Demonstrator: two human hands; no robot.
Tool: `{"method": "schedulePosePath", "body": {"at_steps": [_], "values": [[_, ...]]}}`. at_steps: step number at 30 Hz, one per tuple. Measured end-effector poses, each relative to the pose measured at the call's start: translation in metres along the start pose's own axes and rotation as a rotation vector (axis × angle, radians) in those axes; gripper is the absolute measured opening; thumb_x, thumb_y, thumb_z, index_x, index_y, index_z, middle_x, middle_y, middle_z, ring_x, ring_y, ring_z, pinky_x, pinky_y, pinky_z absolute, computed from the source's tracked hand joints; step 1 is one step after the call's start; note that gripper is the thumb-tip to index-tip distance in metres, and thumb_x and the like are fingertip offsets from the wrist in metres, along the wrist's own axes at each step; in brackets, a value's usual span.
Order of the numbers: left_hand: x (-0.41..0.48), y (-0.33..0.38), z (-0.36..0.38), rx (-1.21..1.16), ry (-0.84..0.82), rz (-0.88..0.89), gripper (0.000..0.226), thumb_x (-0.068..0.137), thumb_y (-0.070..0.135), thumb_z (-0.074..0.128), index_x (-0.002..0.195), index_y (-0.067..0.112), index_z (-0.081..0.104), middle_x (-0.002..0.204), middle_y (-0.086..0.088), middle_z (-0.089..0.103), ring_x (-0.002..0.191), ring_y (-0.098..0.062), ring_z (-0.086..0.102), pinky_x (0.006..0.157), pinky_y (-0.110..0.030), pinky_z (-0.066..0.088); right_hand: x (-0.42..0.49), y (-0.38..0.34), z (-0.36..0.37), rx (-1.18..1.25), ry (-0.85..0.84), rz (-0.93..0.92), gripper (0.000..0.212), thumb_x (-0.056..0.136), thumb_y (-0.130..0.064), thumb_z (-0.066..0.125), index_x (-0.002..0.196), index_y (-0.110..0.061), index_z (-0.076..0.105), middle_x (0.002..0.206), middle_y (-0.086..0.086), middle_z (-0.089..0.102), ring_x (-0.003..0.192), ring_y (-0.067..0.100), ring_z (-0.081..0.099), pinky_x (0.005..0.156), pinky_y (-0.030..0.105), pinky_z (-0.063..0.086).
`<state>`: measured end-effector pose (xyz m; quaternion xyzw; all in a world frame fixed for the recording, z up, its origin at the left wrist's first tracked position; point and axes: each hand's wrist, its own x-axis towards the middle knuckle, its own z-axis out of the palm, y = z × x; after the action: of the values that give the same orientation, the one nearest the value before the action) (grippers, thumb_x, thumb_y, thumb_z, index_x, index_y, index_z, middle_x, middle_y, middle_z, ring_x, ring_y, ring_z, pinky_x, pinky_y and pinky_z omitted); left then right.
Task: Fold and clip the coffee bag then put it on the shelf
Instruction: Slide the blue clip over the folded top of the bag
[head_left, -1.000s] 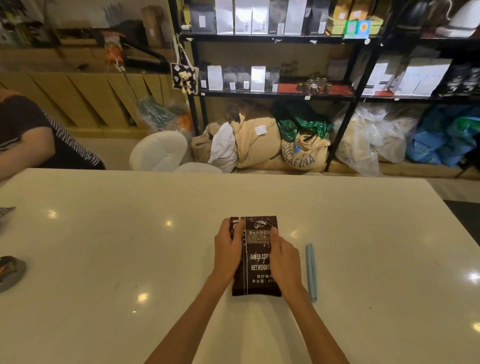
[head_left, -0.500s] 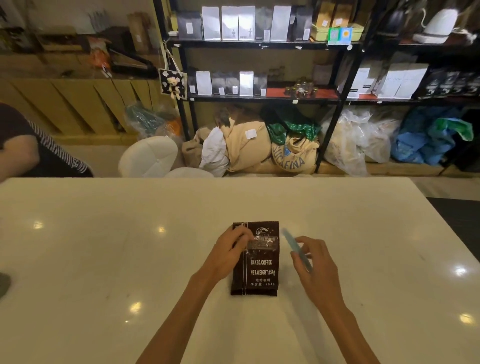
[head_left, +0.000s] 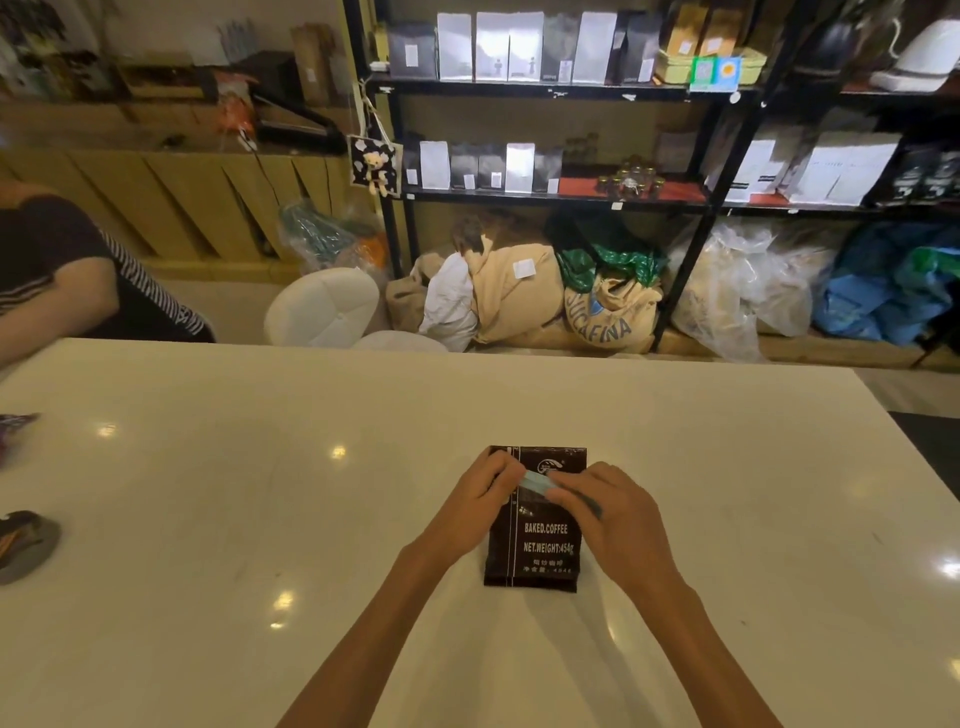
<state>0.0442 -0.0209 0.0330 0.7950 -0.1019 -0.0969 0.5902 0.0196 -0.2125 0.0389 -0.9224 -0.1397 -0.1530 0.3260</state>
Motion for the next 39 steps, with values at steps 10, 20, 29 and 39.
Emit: {"method": "schedulePosePath", "body": {"at_steps": [10,20,29,39], "values": [[0.005,-0.003,0.005,0.022,0.152,-0.039,0.020,0.099,0.022,0.049,0.081,0.026,0.055,0.087,0.001,0.055,0.075,-0.007,0.051,0.070,-0.023,0.043,0.007,0.010,-0.036,0.816,-0.163,0.526,0.030,0.079,-0.008,0.078,0.105,-0.018,0.067,0.090,0.005,0.076,0.086,0.025,0.075,0.072,0.030,0.061],[0.004,0.000,0.028,0.181,0.134,-0.006,0.035,0.098,0.010,0.045,0.133,0.014,0.047,0.104,0.022,0.050,0.093,-0.005,0.057,0.096,-0.039,0.051,0.014,-0.070,0.038,0.373,0.239,0.264,0.018,0.092,-0.013,0.065,0.109,-0.009,0.066,0.106,0.005,0.066,0.098,0.017,0.063,0.089,0.033,0.054],[-0.006,-0.001,-0.003,-0.122,0.009,-0.005,0.036,0.100,0.035,0.038,0.106,0.009,0.061,0.105,-0.011,0.059,0.099,-0.017,0.058,0.091,-0.025,0.045,0.003,-0.002,-0.005,-0.052,-0.049,-0.078,0.036,0.095,-0.031,0.042,0.120,-0.018,0.065,0.107,0.003,0.065,0.093,0.018,0.062,0.076,0.031,0.057],[0.011,-0.010,0.007,0.118,0.051,-0.004,0.031,0.105,0.021,0.032,0.087,0.014,0.057,0.086,-0.001,0.051,0.075,0.001,0.048,0.071,-0.016,0.038,0.000,-0.010,-0.020,0.099,0.188,0.001,0.021,0.095,-0.027,0.048,0.113,-0.021,0.056,0.108,-0.014,0.052,0.094,0.002,0.054,0.075,0.008,0.048]]}}
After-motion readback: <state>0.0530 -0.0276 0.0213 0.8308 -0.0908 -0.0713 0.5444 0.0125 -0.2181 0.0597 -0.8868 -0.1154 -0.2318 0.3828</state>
